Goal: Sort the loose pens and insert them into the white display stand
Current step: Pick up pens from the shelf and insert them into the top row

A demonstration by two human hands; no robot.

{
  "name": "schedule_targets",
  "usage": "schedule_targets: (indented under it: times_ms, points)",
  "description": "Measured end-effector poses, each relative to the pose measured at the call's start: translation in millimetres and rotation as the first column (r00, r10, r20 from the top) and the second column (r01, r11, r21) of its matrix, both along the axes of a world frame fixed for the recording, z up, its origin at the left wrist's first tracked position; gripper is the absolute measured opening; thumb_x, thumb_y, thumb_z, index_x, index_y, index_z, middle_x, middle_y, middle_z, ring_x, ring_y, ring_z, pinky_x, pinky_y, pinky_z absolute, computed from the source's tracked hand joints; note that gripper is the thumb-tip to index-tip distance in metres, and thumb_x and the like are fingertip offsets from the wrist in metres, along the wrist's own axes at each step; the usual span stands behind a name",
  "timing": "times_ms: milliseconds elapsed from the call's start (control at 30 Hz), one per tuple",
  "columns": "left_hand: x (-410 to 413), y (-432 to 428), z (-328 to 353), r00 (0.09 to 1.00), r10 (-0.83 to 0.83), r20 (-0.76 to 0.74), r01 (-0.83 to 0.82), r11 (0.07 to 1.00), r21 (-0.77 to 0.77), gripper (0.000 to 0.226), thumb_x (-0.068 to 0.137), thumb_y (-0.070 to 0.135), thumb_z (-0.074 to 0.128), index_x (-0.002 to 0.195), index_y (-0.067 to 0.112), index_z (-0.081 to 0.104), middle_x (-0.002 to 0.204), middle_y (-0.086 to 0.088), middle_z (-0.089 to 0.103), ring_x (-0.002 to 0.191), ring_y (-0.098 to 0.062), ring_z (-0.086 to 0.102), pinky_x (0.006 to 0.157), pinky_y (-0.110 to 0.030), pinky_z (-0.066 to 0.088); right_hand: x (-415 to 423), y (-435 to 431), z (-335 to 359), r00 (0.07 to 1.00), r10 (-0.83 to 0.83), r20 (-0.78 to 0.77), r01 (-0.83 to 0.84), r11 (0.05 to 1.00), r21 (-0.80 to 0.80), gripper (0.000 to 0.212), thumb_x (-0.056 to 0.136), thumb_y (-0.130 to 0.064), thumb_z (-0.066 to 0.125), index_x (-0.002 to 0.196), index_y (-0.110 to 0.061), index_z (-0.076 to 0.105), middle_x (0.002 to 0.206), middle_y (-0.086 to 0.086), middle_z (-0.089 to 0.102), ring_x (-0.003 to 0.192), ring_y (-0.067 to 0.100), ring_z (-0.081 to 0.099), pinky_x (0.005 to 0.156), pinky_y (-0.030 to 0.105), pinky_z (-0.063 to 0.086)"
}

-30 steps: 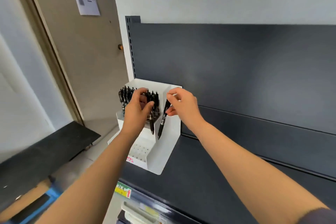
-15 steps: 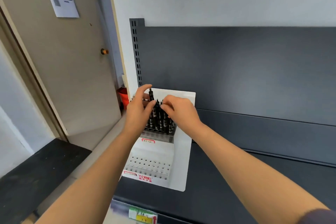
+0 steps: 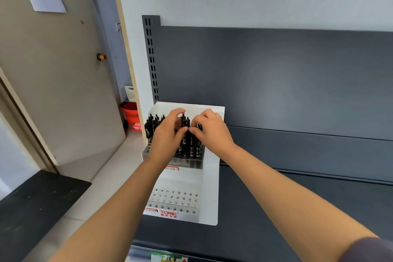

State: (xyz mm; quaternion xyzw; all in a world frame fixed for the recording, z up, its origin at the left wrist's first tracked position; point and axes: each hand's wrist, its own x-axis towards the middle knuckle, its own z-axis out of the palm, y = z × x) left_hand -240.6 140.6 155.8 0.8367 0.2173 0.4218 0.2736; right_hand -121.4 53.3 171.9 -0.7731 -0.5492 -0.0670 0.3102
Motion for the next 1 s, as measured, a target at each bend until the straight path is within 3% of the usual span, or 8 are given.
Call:
schedule_targets:
  times_ms: [67,133,233,367,533,733,867,1000]
  points:
    - [0.8,-1.1,-7.8,0.997,-0.003,-0.075,0.005,1.000,0.030,0.038,0.086,0.009,0.063,0.121,0.019,0.052,0.092,0.004,0.057,0.080,-0.011,0.054,0.071,-0.018,0.039,1.9,-1.7,-0.6,0.999,0.027,-0.043,-0.028,1.000,-0.013,0.016,0.093,-0.031,0.056,0.097,-0.020,0.066,0.103,-0.003,0.050,0.103,0.020,0.044,0.086,0.033,0.042]
    - [0.6,-1.2,-14.3,0.993,0.015,-0.119,-0.008,0.998,0.058,0.030,0.087,0.010,0.062,0.117,0.014,0.057,0.101,-0.002,0.058,0.082,-0.009,0.051,0.072,-0.015,0.036,4.0,-2.2,0.0,0.997,0.041,-0.067,-0.043,0.999,-0.021,0.014,0.093,-0.029,0.057,0.098,-0.020,0.066,0.105,-0.004,0.050,0.106,0.019,0.044,0.086,0.032,0.041]
    - [-0.5,-1.9,-14.7,0.997,0.040,-0.058,-0.037,0.998,0.054,0.022,0.089,0.009,0.060,0.111,0.006,0.064,0.101,-0.008,0.059,0.082,-0.008,0.050,0.072,-0.007,0.032,4.2,-1.2,1.2,0.997,0.036,-0.071,-0.038,0.999,-0.019,0.012,0.091,-0.028,0.059,0.096,-0.020,0.067,0.103,-0.006,0.048,0.106,0.018,0.044,0.084,0.028,0.038]
    - [0.5,-1.9,-9.1,0.993,0.078,-0.091,-0.073,0.996,0.054,0.020,0.089,0.010,0.060,0.108,0.005,0.065,0.100,-0.009,0.062,0.080,-0.010,0.051,0.073,-0.013,0.036,-0.6,3.7,2.9,1.000,-0.005,-0.027,0.004,0.999,-0.047,0.013,0.090,-0.032,0.058,0.091,-0.022,0.066,0.103,-0.006,0.049,0.104,0.018,0.044,0.087,0.032,0.038]
    - [-0.6,-2.8,-10.0,0.987,0.096,-0.127,-0.088,0.994,0.066,0.021,0.091,0.012,0.057,0.111,0.008,0.063,0.101,-0.006,0.061,0.085,-0.016,0.057,0.072,-0.019,0.037,-4.2,4.4,-0.2,0.995,-0.082,0.058,0.084,0.996,-0.025,0.015,0.091,-0.035,0.056,0.093,-0.024,0.066,0.105,-0.007,0.048,0.105,0.018,0.043,0.084,0.030,0.027]
    - [7.3,-11.7,7.2,0.989,0.136,-0.060,-0.123,0.976,0.178,0.028,0.090,0.018,0.059,0.117,0.013,0.058,0.112,-0.004,0.058,0.103,-0.022,0.050,0.085,-0.028,0.038,1.5,-7.6,0.7,0.999,-0.049,0.015,0.048,0.997,0.064,0.022,0.093,-0.037,0.056,0.108,-0.022,0.061,0.114,-0.004,0.051,0.108,0.019,0.047,0.088,0.033,0.036]
    - [29.5,-38.9,27.2,0.995,0.070,-0.068,-0.043,0.940,0.338,0.018,0.089,0.017,0.060,0.106,0.012,0.063,0.106,-0.003,0.063,0.097,-0.024,0.055,0.082,-0.030,0.038,24.4,-39.9,4.5,0.993,-0.101,0.057,0.098,0.993,0.064,0.025,0.094,-0.036,0.053,0.113,-0.021,0.060,0.117,-0.002,0.052,0.106,0.020,0.050,0.088,0.035,0.044]
    - [67.1,-82.3,30.2,0.973,-0.065,-0.220,0.153,0.896,0.416,0.011,0.091,0.020,0.057,0.097,0.015,0.063,0.096,0.001,0.063,0.092,-0.023,0.054,0.079,-0.031,0.039,62.9,-102.4,-0.6,0.984,-0.171,0.053,0.172,0.985,-0.032,0.026,0.096,-0.037,0.050,0.112,-0.020,0.060,0.112,0.000,0.056,0.104,0.021,0.051,0.082,0.034,0.046]
